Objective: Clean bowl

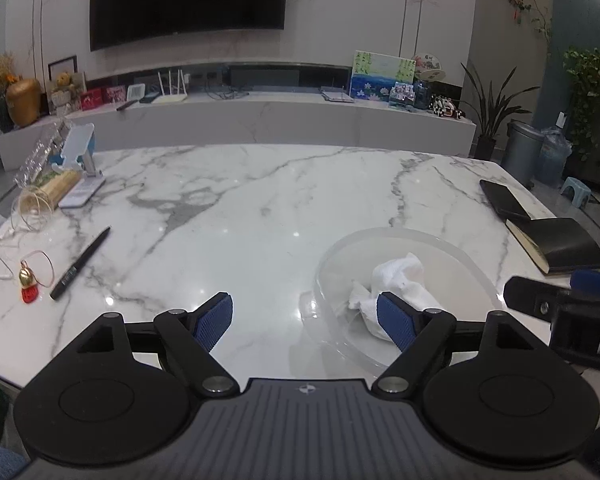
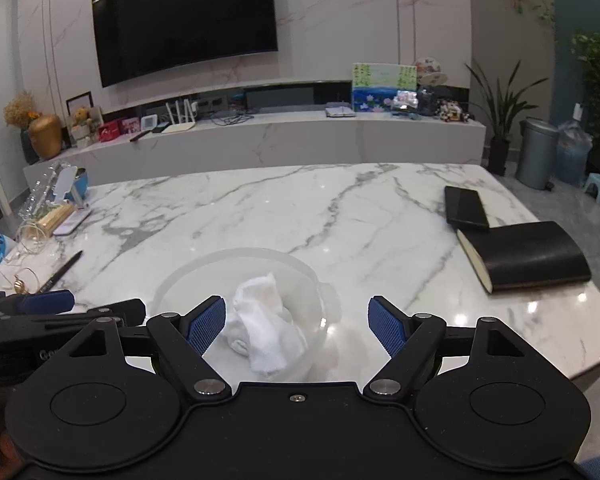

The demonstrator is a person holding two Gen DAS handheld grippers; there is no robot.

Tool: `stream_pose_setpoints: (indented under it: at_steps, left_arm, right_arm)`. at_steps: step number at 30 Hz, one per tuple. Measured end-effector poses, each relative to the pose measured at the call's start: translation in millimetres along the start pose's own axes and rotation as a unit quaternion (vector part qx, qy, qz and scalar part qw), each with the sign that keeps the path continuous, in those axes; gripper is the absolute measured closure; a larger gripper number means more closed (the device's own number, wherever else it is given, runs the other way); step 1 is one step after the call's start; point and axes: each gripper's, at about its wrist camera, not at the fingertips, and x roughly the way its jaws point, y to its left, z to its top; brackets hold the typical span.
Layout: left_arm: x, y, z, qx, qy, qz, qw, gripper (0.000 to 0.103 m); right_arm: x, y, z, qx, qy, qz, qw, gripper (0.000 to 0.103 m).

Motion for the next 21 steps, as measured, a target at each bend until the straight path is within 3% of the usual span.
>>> stream_pose_setpoints:
  at_steps: [21]
  left_arm:
    - [0.1, 2.1, -7.6, -0.015, 0.044, -0.006, 0.9989, 0.024]
  right_arm:
    - [6.7, 11.2, -17.1, -0.022, 0.025, -0.015, 0.999, 0.026]
